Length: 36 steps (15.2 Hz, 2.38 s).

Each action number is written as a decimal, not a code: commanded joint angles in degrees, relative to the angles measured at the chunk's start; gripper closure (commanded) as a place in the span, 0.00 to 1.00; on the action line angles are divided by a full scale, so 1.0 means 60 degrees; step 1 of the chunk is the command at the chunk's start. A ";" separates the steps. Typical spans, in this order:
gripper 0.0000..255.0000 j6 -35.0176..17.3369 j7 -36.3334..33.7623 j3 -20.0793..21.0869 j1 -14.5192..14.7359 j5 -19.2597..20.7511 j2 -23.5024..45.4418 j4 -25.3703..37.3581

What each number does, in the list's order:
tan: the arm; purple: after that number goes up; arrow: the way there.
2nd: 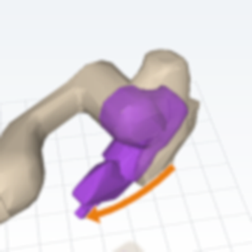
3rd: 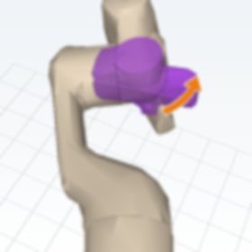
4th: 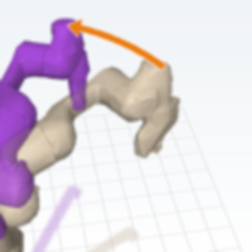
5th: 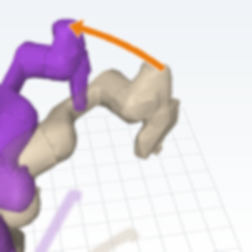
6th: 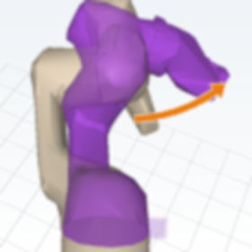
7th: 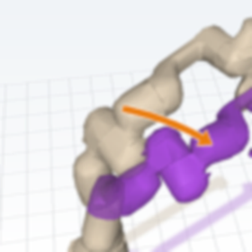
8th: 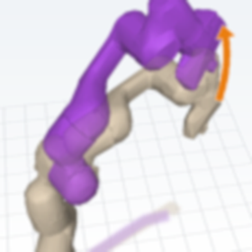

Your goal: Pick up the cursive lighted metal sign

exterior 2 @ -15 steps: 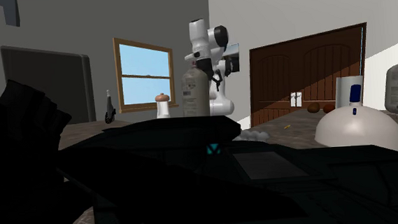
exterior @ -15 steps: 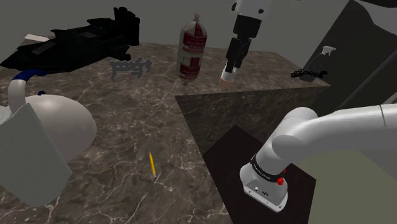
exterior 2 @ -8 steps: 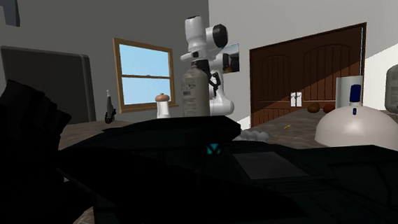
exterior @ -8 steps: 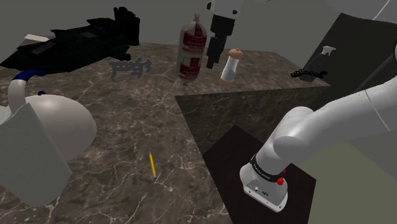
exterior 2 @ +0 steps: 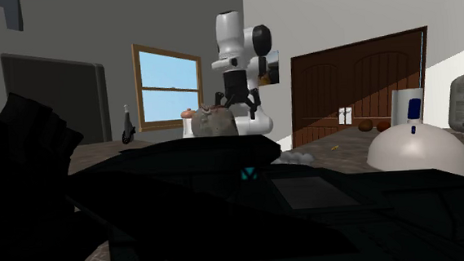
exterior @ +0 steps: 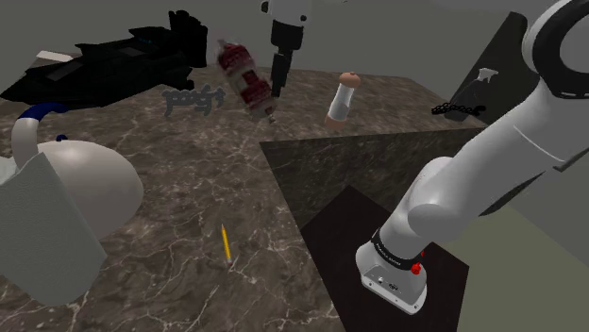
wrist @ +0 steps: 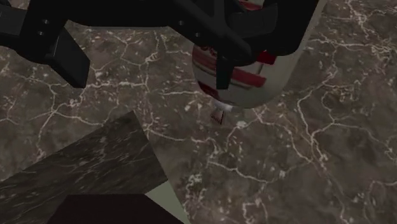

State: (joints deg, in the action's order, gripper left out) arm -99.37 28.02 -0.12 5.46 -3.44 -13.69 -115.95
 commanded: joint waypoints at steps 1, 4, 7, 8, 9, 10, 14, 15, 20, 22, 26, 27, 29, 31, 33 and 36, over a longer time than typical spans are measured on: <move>0.00 -0.0195 0.0412 0.0050 0.0109 0.0044 0.0683 0.0552; 0.00 -0.0367 0.0953 0.0165 0.0267 0.0114 0.1700 0.1496; 0.00 -0.0449 0.1455 0.0312 0.0421 0.0209 0.2711 0.2528; 0.00 -0.0457 0.1614 0.0367 0.0474 0.0248 0.3049 0.2893; 0.00 -0.0454 0.1769 0.0423 0.0528 0.0291 0.3388 0.3270; 0.00 -0.0441 0.1920 0.0481 0.0584 0.0339 0.3728 0.3658; 0.00 -0.0278 0.2496 0.0723 0.0839 0.0571 0.5122 0.5352; 0.00 -0.0208 0.2635 0.0783 0.0914 0.0640 0.5483 0.5818; 0.00 -0.0239 0.2980 0.0922 0.1121 0.0825 0.6394 0.6780; 0.00 -0.0500 0.2980 0.0920 0.1115 0.0825 0.6386 0.6511; 0.00 -0.0956 0.2980 0.0917 0.1106 0.0826 0.6392 0.6060; 0.00 -0.0955 0.2980 0.0917 0.1106 0.0827 0.6394 0.6064; 1.00 -0.0938 0.2990 0.0914 0.1100 0.0826 0.6411 0.6098; 1.00 -0.0942 0.2991 0.0914 0.1099 0.0826 0.6407 0.6090; 1.00 -0.0944 0.2991 0.0914 0.1098 0.0826 0.6404 0.6085; 1.00 -0.0945 0.2992 0.0914 0.1098 0.0826 0.6404 0.6084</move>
State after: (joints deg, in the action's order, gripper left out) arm -105.04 45.97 5.35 12.03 1.52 24.71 -79.43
